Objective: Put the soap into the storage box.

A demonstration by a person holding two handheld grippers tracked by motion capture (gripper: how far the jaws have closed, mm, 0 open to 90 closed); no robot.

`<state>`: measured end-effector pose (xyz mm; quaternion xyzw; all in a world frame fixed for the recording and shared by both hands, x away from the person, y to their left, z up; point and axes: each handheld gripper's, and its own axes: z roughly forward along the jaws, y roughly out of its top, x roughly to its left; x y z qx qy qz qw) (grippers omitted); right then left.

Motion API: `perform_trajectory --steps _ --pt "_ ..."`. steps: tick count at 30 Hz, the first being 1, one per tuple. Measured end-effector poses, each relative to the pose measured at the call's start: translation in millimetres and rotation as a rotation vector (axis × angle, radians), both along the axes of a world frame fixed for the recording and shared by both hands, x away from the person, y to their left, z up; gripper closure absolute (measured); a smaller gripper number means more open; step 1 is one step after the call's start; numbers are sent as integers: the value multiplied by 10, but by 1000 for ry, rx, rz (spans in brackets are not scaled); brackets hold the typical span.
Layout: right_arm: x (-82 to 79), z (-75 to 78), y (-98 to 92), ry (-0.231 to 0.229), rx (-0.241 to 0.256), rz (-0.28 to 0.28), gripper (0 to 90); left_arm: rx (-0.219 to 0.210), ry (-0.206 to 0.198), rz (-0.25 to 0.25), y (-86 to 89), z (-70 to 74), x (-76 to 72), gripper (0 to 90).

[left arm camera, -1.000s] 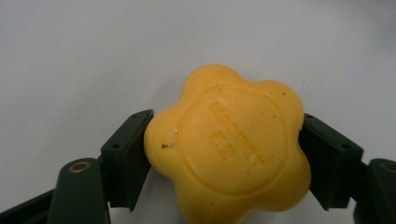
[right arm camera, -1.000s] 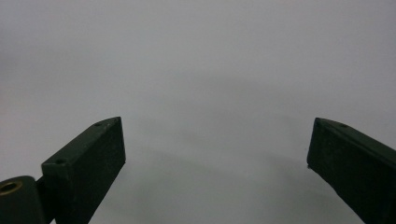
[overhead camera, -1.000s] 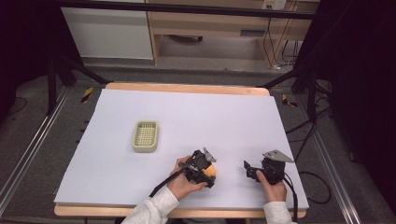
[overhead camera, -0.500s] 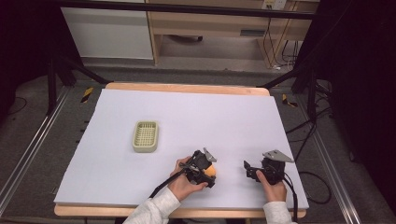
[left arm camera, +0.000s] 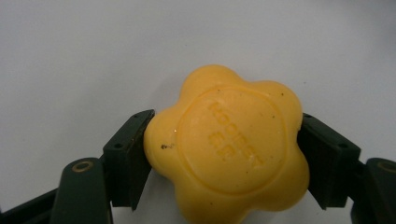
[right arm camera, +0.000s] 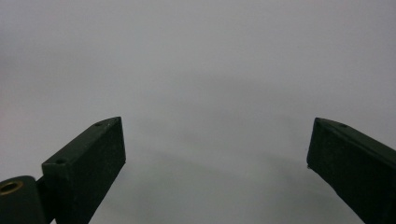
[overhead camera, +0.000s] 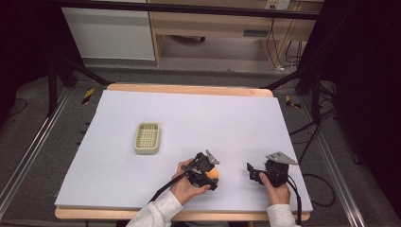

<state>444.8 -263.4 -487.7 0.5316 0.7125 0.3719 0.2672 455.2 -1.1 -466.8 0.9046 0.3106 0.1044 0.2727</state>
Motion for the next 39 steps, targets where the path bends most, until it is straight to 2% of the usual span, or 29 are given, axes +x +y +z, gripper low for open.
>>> perform_trajectory --steps 8,15,18,26,39 --pt "5 -2 -4 3 0 2 49 -1 -6 3 57 54 3 268" --pt "3 0 -4 3 2 2 49 -26 -17 19 157 150 12 268" --pt "4 0 -6 2 1 1 49 -14 -19 15 213 195 20 268" --pt "2 0 -3 2 0 -2 49 -23 -29 31 368 298 30 268" --pt "8 -3 -5 4 -1 0 49 -20 -27 53 630 354 50 268"
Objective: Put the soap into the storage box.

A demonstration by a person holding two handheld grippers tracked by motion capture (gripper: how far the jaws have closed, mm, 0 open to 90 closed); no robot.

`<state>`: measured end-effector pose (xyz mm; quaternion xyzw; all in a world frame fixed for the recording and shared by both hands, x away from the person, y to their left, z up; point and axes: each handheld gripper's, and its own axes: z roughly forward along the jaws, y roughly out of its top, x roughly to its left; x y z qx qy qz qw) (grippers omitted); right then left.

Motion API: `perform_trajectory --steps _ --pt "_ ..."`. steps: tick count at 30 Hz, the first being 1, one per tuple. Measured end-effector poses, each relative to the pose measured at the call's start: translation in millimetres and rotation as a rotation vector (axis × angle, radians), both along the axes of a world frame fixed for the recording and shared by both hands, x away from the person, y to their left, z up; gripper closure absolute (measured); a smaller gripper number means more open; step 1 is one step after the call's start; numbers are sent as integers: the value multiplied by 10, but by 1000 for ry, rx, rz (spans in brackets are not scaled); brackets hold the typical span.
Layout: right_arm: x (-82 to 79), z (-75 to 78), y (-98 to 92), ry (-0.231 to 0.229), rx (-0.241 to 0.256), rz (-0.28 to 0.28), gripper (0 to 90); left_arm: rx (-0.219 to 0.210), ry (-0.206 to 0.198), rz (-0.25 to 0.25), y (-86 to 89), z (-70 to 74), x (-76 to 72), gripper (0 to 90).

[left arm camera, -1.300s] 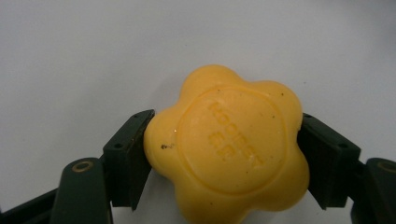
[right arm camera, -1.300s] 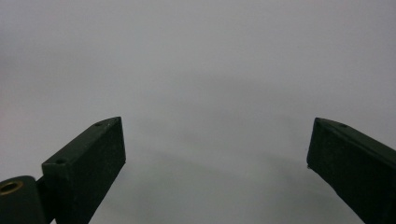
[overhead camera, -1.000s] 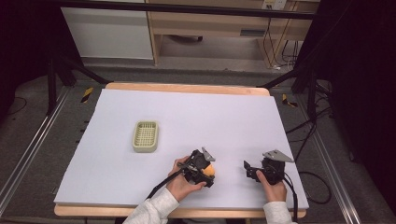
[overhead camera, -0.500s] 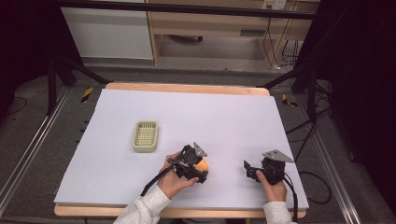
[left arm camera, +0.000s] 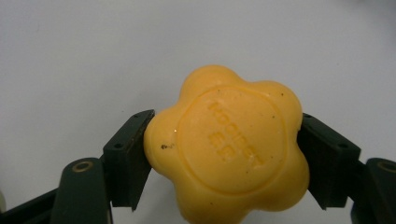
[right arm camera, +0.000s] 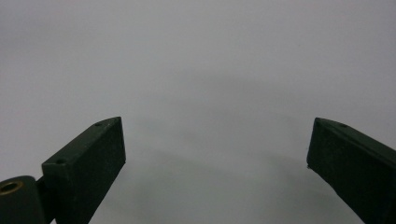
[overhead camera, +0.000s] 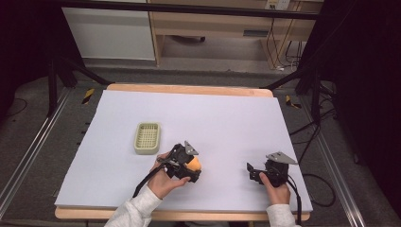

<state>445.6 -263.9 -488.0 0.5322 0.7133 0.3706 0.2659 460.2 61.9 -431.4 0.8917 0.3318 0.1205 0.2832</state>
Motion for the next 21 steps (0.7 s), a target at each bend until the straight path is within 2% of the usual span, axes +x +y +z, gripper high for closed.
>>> perform_trajectory --steps 10,21 --pt "-1 1 -1 1 4 -3 49 -28 -1 25 153 64 34 268" --pt "0 -1 -4 0 3 -1 49 -37 9 56 332 127 115 268"
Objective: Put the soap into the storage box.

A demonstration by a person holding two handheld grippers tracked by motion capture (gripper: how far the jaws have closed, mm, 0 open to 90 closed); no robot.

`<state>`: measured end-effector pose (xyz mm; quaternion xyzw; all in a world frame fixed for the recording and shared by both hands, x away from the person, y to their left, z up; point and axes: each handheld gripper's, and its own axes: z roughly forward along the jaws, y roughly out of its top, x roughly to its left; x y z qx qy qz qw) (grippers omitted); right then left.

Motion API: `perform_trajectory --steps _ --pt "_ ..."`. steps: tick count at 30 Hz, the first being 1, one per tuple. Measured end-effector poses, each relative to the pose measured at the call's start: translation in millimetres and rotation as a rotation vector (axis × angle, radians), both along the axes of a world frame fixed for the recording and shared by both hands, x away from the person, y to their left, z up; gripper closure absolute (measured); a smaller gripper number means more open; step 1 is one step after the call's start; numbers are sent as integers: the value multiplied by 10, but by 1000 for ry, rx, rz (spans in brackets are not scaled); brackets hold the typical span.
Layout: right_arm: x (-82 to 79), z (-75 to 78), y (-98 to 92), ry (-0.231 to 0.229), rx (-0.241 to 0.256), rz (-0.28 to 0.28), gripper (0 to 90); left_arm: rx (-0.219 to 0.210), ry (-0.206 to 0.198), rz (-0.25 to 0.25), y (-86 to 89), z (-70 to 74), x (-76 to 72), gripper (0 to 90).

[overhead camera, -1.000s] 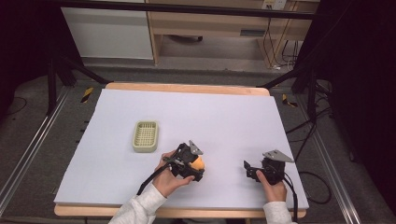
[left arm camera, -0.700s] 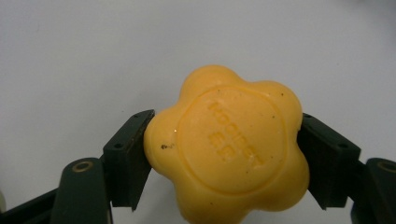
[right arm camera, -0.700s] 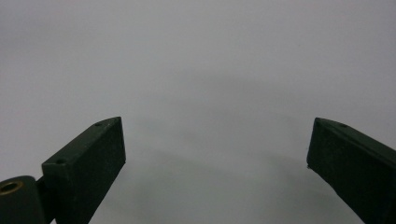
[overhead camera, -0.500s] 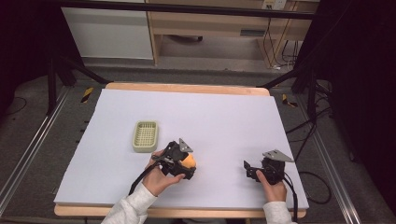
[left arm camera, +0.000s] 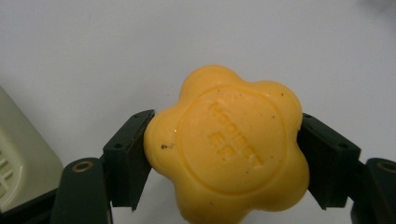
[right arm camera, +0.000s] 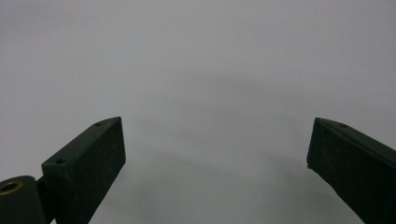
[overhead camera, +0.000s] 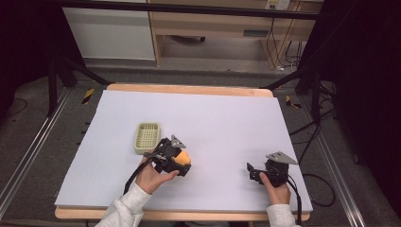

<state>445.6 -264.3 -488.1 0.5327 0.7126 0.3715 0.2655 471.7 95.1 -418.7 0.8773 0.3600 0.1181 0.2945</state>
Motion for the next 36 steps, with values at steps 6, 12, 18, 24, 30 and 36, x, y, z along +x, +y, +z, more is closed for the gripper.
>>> perform_trajectory --steps 6,12,18,24,30,36 --pt "1 0 0 0 0 -1 49 -10 -9 22 88 58 36 268" --pt "1 0 2 2 2 -1 49 -27 -15 42 177 121 75 268" --pt "0 0 2 1 1 -2 49 -51 -17 72 271 164 114 268" --pt "1 0 1 0 0 -1 49 -51 -23 90 350 195 151 268" --pt "2 0 0 0 -2 1 49 -60 -26 105 418 230 182 268" --pt "2 0 1 0 0 0 49 -80 -33 131 505 266 216 268"
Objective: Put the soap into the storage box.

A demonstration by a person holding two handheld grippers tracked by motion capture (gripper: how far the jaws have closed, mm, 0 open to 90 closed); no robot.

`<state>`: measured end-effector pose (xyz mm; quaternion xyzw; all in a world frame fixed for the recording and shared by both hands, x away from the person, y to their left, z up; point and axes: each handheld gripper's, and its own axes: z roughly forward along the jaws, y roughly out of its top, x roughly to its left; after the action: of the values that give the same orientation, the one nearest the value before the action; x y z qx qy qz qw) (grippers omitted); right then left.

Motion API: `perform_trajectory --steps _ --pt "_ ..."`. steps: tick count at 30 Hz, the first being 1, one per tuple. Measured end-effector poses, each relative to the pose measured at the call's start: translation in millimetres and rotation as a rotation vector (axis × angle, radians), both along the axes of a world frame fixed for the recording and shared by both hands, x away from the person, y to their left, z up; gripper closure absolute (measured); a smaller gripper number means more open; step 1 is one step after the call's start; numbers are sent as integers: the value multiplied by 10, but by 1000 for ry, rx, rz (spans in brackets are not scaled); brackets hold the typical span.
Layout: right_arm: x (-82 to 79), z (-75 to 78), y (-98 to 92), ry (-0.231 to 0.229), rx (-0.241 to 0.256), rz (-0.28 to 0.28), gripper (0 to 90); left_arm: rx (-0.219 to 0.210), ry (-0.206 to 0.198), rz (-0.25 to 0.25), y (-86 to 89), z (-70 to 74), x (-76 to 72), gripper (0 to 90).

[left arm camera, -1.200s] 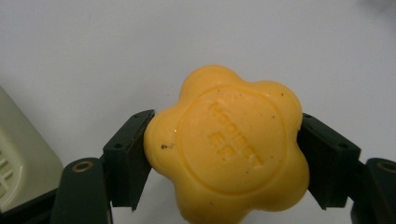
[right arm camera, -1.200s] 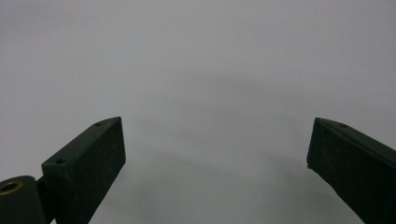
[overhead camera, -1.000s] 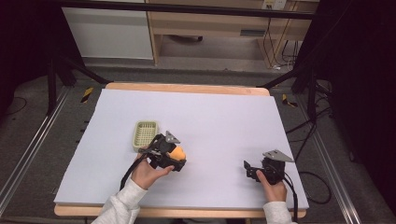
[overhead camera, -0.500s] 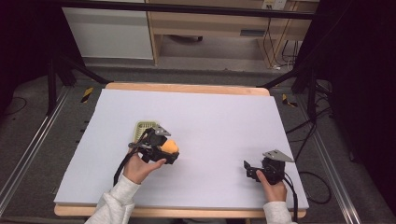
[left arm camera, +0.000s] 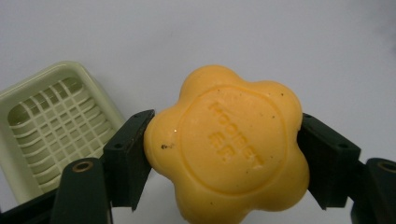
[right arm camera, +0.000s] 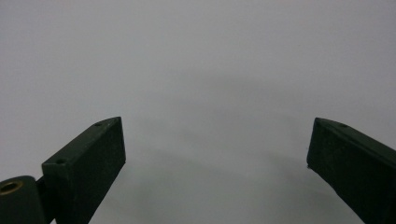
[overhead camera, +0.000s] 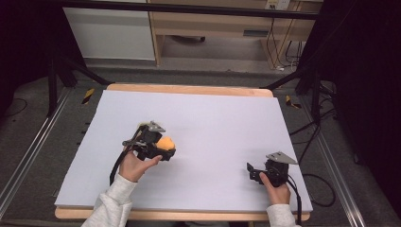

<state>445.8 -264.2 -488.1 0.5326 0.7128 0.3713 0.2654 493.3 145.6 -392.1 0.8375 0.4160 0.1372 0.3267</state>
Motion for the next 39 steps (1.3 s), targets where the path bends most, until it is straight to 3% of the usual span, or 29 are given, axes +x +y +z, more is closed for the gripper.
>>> perform_trajectory --steps 8,39 --pt "-1 1 1 3 5 -3 49 -16 -8 38 139 42 63 268" --pt "5 3 0 11 10 6 49 -10 0 149 451 -20 428 268"
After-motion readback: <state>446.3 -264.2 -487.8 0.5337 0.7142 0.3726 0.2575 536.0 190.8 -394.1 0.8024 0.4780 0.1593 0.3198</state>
